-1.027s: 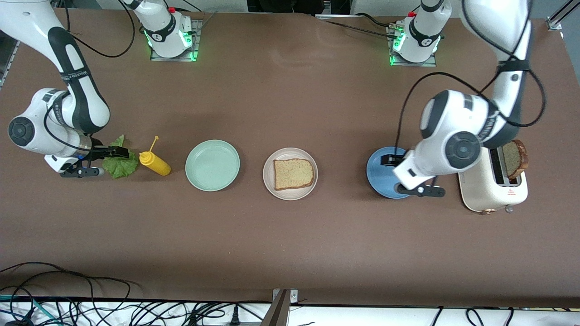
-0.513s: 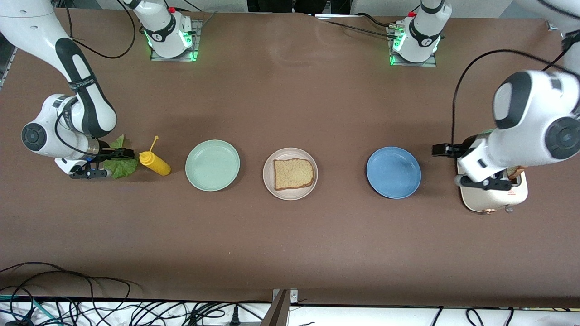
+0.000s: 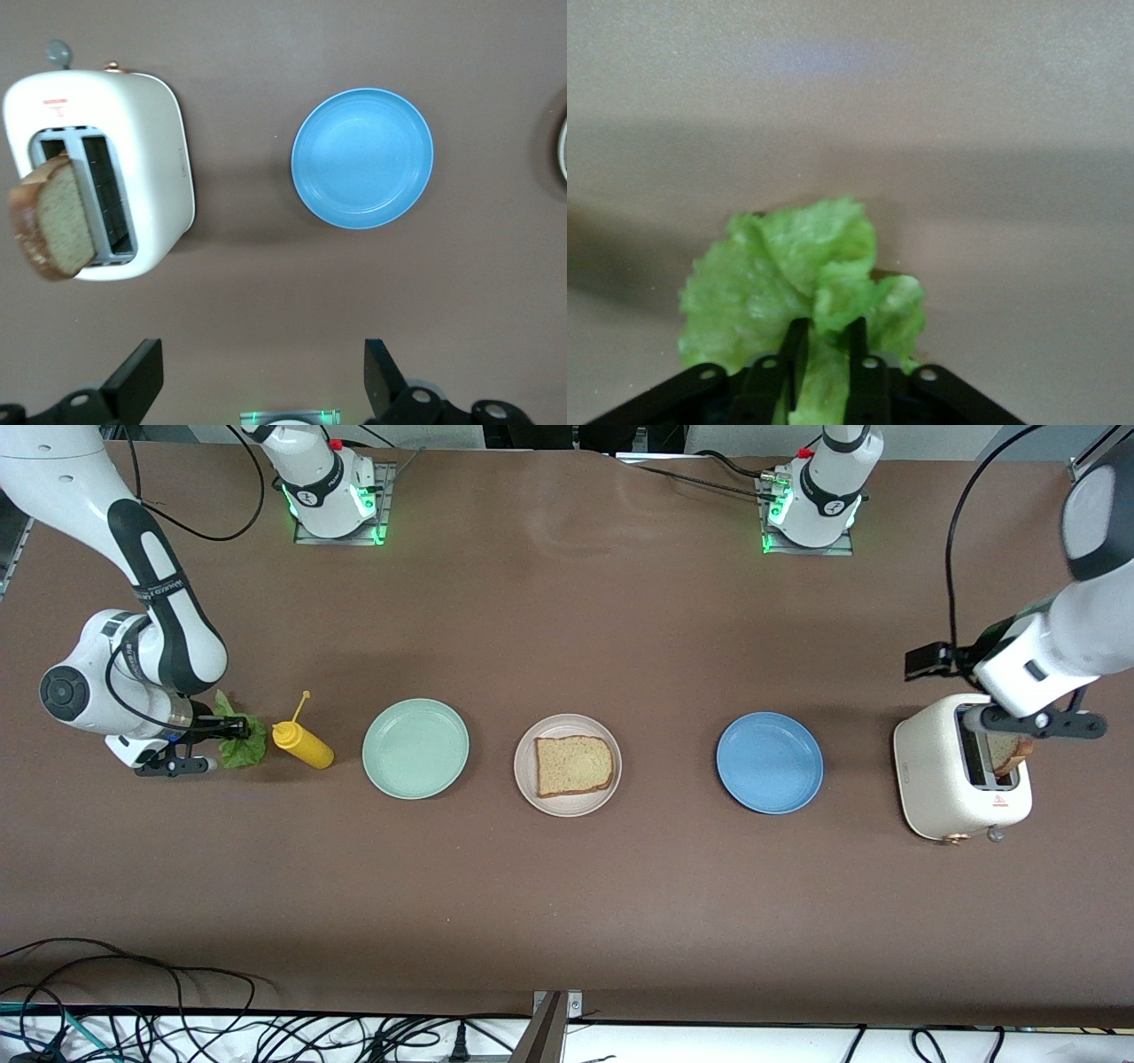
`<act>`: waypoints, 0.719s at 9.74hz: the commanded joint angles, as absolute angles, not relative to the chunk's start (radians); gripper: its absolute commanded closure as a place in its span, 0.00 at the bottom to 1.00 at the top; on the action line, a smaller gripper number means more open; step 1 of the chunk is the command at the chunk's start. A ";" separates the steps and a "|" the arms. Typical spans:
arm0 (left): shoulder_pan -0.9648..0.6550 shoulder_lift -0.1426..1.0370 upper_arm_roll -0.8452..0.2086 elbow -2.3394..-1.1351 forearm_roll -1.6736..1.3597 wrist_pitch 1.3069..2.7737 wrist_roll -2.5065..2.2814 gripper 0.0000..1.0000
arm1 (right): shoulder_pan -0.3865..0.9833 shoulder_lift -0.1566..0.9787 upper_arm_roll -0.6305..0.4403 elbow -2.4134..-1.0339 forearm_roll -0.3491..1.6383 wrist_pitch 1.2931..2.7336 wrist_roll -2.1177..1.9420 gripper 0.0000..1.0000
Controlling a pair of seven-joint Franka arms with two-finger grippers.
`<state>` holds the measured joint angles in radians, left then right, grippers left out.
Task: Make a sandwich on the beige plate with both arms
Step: 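Grasp the lettuce with the right gripper while the left gripper withdraws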
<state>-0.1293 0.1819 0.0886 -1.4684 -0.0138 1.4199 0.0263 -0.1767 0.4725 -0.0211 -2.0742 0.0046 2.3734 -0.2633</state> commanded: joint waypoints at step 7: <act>-0.112 0.127 0.077 -1.482 0.006 1.363 0.032 0.00 | -0.178 0.451 -0.017 -1.849 -0.018 2.049 -0.282 1.00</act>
